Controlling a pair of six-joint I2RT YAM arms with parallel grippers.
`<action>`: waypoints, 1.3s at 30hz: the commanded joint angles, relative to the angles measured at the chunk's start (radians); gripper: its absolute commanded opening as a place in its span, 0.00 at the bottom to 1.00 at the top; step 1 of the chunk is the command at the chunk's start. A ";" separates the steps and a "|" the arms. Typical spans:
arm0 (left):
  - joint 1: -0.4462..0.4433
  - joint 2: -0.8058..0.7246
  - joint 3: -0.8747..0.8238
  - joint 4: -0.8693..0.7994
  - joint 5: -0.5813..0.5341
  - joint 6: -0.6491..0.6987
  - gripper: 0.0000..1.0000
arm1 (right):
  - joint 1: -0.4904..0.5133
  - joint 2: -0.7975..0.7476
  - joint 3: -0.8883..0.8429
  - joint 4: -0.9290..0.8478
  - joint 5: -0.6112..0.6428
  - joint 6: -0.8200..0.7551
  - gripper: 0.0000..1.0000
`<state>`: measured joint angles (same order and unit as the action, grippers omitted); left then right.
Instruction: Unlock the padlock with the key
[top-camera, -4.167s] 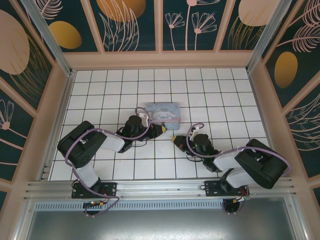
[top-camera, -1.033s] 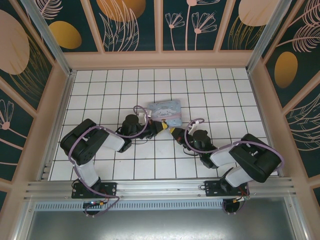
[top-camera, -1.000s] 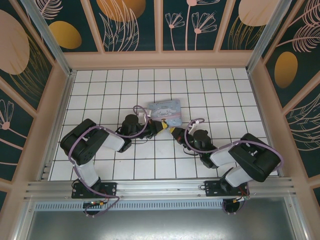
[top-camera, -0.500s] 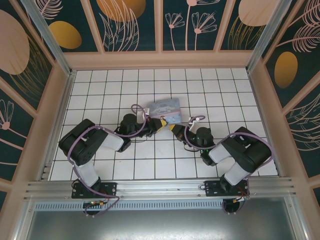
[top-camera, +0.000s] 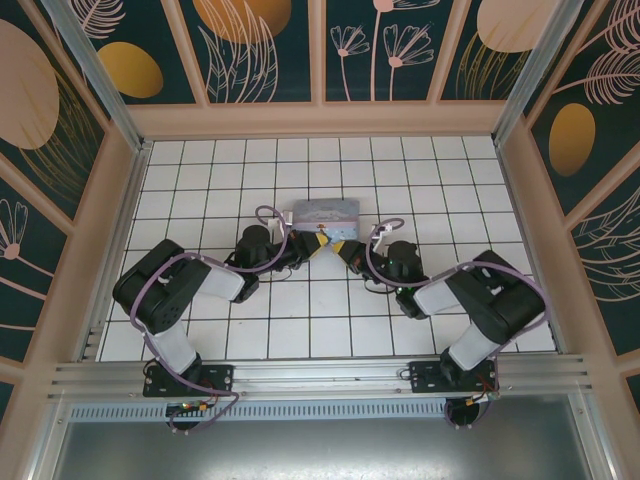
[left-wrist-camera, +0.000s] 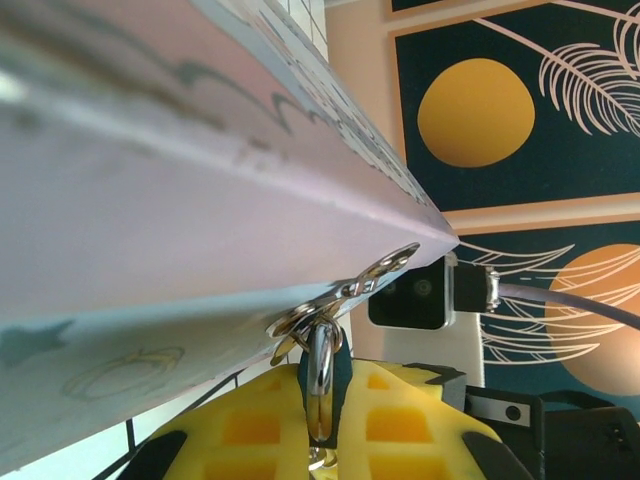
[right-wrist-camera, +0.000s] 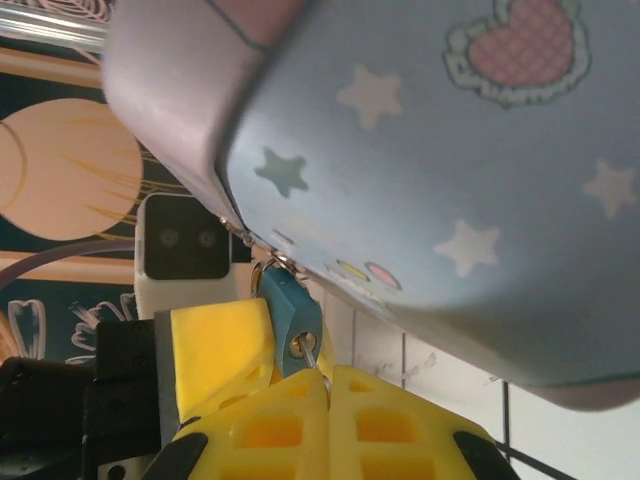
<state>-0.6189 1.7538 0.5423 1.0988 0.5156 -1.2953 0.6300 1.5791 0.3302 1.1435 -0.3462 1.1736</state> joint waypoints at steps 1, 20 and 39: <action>-0.043 -0.027 0.002 0.017 0.123 0.030 0.00 | 0.015 -0.095 0.065 -0.190 0.075 -0.139 0.00; -0.044 -0.033 -0.006 0.015 0.141 0.043 0.00 | -0.024 0.002 0.114 0.023 -0.131 0.009 0.00; -0.043 -0.031 -0.017 -0.040 0.184 0.113 0.00 | -0.029 -0.068 0.242 -0.419 -0.074 -0.276 0.00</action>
<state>-0.6094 1.7473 0.5308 1.0615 0.4885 -1.2343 0.5972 1.5070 0.5320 0.6186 -0.4423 0.9104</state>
